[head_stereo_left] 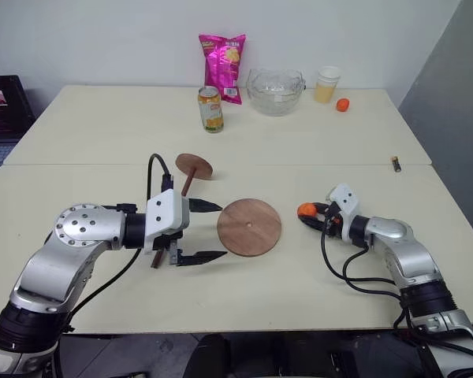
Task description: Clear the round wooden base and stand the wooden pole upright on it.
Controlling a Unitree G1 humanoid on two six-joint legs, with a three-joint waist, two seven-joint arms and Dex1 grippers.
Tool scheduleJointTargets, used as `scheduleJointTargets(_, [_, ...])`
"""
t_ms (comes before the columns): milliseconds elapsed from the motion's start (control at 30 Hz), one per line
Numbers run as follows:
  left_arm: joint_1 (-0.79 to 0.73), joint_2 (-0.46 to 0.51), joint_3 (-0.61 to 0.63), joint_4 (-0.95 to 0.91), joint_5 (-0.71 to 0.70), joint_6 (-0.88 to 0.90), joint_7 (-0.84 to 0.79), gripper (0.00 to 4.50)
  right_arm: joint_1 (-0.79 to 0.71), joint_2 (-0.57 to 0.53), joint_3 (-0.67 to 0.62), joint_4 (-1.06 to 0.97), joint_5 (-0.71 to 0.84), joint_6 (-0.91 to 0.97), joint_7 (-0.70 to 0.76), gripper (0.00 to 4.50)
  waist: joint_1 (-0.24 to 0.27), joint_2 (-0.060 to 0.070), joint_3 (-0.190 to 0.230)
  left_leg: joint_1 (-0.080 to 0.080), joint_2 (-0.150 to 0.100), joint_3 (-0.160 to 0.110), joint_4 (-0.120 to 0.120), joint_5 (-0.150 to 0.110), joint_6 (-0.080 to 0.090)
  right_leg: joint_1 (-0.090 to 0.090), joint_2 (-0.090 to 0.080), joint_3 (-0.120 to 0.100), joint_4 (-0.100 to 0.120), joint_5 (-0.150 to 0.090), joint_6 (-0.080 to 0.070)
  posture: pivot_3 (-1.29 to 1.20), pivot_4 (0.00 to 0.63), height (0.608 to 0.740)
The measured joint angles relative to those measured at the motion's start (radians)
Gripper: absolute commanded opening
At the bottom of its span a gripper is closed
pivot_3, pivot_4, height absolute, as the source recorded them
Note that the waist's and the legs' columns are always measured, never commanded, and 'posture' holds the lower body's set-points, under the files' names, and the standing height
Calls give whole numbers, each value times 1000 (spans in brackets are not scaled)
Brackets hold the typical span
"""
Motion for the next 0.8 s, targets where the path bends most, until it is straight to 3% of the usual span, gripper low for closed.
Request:
scheduleJointTargets(200, [-5, -25, -2, 5, 0, 0, 3, 4500, 18, -24, -15, -48, 3, 0, -2, 1191, 1, 1, 0, 0, 0, 0, 0, 0, 0, 0, 0, 0, 0, 0, 0, 0, 150, 740])
scheduleJointTargets(400, [-29, -84, -29, 9, -2, 3, 20, 4500, 118, -157, -234, -111, 32, 23, -65, 1158, 12, 1, 0, -1, -1, 0, 1, 0, 0, 1, -1, 0, -1, 0, 0, 0, 150, 740])
scheduleJointTargets(700, [-158, -185, -129, 79, 46, -3, 45, 4500, 148, -131, -324, 7, 24, 63, -230, 1129, -4, 1, 0, 1, 0, 2, 0, 0, 0, 1, 1, 2, 1, 0, 0, 0, 150, 740])
scheduleJointTargets(767, [-171, -199, -141, 82, 51, -3, 45, 4500, 148, -124, -325, 11, 26, 70, -244, 1814, -4, 1, 0, 0, 0, 2, 0, 0, 0, 0, 1, 2, 1, 0, 0, 0, 150, 740])
scheduleJointTargets(800, [-176, -204, -143, 82, 52, -2, 46, 4500, 148, -121, -325, 11, 31, 77, -252, 1906, -4, 1, 0, 0, 0, 2, 0, 0, 0, 1, 1, 2, 1, 0, 0, 0, 150, 740])
